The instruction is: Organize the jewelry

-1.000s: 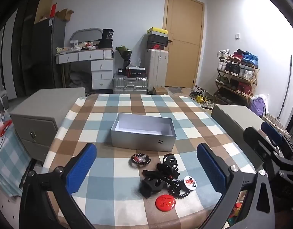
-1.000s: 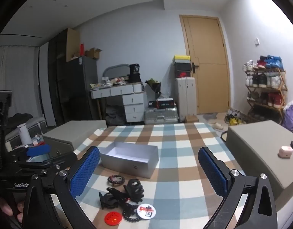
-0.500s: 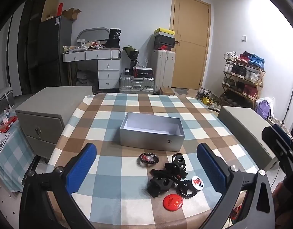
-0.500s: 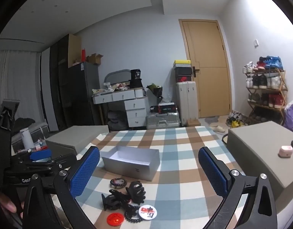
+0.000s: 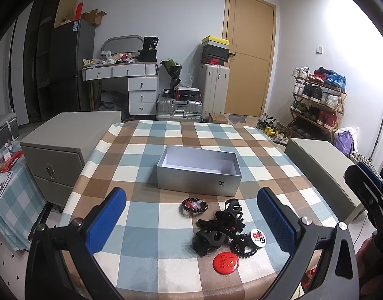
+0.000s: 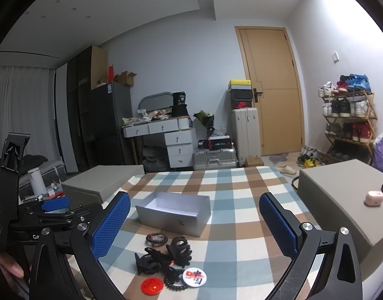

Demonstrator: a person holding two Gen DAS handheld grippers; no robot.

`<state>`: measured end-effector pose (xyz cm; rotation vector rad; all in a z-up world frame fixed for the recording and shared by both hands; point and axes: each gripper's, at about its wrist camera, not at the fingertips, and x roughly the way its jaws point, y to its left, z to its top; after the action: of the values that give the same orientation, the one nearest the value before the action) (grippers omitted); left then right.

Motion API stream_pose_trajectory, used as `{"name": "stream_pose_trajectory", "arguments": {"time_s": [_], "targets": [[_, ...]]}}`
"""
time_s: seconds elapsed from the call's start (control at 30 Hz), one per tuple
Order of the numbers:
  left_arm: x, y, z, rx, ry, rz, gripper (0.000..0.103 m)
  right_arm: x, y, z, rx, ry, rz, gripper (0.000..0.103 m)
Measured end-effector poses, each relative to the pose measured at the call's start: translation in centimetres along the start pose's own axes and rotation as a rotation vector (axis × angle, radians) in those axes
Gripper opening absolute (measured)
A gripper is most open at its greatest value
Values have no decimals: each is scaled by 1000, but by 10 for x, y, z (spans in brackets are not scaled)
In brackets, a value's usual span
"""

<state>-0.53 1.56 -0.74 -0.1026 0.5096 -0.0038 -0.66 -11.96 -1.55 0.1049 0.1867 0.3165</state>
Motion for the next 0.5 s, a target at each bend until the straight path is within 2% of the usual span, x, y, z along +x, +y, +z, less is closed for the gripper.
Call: {"name": "stream_pose_trajectory", "arguments": {"time_s": [0.5], "targets": [[-2,-2,-1,20,2,7,102,-2,4,-2,-11,-9,-21,103]]}}
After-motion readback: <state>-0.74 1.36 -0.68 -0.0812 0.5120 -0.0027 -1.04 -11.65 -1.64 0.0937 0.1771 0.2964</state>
